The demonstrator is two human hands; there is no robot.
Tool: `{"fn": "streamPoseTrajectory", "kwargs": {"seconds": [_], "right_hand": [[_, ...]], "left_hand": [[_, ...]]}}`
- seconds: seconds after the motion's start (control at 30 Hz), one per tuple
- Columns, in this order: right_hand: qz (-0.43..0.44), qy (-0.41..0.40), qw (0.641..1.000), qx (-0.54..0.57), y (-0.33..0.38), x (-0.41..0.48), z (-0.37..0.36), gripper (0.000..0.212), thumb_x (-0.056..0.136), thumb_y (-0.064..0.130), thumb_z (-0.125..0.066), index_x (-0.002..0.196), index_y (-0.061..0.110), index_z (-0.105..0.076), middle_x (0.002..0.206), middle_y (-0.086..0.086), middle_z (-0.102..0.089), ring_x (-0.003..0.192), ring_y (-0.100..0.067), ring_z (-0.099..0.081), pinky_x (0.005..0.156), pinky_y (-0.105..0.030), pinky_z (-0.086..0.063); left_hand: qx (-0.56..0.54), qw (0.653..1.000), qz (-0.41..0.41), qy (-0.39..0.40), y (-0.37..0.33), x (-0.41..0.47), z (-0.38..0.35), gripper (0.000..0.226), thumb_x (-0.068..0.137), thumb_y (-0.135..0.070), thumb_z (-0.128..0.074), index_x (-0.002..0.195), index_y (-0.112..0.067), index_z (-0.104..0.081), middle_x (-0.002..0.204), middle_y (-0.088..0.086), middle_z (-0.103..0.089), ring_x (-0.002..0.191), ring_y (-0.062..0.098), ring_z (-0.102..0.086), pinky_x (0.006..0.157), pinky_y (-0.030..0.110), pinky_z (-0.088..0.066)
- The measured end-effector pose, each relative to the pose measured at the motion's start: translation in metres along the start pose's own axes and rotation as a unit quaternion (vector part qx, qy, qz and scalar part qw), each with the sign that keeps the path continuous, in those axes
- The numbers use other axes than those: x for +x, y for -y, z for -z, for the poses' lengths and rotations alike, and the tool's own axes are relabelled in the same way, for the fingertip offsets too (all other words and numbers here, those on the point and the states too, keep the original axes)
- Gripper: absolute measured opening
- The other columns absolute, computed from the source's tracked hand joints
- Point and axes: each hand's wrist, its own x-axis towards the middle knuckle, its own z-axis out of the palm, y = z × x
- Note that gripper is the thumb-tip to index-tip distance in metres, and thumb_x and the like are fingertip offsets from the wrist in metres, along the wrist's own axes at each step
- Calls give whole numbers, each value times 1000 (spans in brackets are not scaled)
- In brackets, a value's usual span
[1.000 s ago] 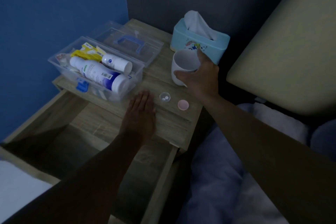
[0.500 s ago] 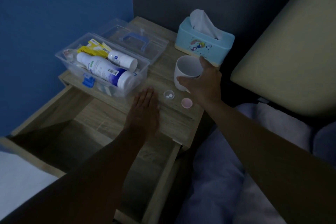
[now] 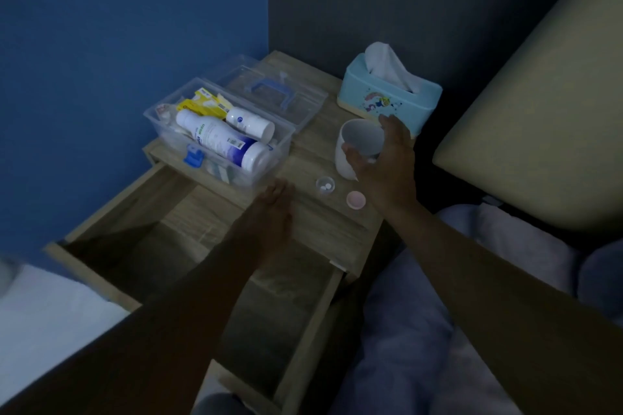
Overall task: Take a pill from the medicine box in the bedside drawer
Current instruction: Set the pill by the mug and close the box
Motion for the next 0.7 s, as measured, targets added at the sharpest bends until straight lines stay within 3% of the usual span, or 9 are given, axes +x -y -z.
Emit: {"fn": "streamPoseTrajectory", "kwargs": {"seconds": [0.1,0.17,0.27,0.37,0.43,0.5,0.6,0.7], "right_hand": [[63,-24,998,9,20,-12,-1,53,88,10,-64,137,4,-47,151,-16,-37,142,-26,-34,114,-17,-24],[102,-11,994,24,37,-19,-5,47,87,3,-59,134,3,-49,150,-14,-40,143,-21,-33,116,-18,-25],[150,25,988,33,61,-23,-18,44,85,2,-58,128,6,-53,136,-8,-54,124,-2,-41,108,-6,-28],[112,110,987,30,82,-18,-37,45,88,8,-60,132,14,-53,132,-3,-57,116,-1,-49,98,-17,-42],[63,145,987,23,92,-9,-51,50,89,13,-60,138,17,-48,139,-4,-52,125,-12,-51,94,-20,-38],[17,158,987,15,101,4,-65,53,89,14,-59,140,14,-44,142,-9,-49,127,-20,-51,88,-20,-37],[-44,155,987,25,110,22,-84,50,90,13,-58,139,10,-44,139,-11,-50,121,-24,-57,77,-20,-42],[-87,138,987,2,111,40,-98,59,94,13,-53,148,4,-32,149,-15,-41,131,-29,-50,91,-25,-48]], "left_hand": [[3,999,-16,-30,9,-32,-1,51,101,-24,-41,150,-10,-35,158,11,-34,148,20,-28,121,31,-19],[19,998,2,-57,16,-48,2,48,99,-24,-46,145,-11,-44,153,11,-43,143,22,-37,118,33,-25],[37,994,53,-93,30,-60,14,44,98,-28,-45,140,-14,-49,144,11,-52,134,22,-47,114,40,-36],[16,983,136,-122,49,-64,35,45,97,-33,-42,140,-20,-44,137,7,-55,123,21,-55,101,46,-49],[5,971,185,-151,61,-63,51,43,96,-38,-39,136,-23,-43,119,6,-62,102,19,-62,84,44,-56],[21,960,208,-185,73,-58,67,45,94,-38,-37,134,-19,-45,108,7,-63,93,23,-63,78,44,-57],[36,948,200,-247,89,-42,88,49,92,-26,-47,138,-8,-44,126,19,-57,112,37,-57,89,48,-49],[19,951,169,-258,104,-20,101,57,97,-27,-42,148,-2,-33,149,23,-41,135,38,-41,108,47,-38]]}}
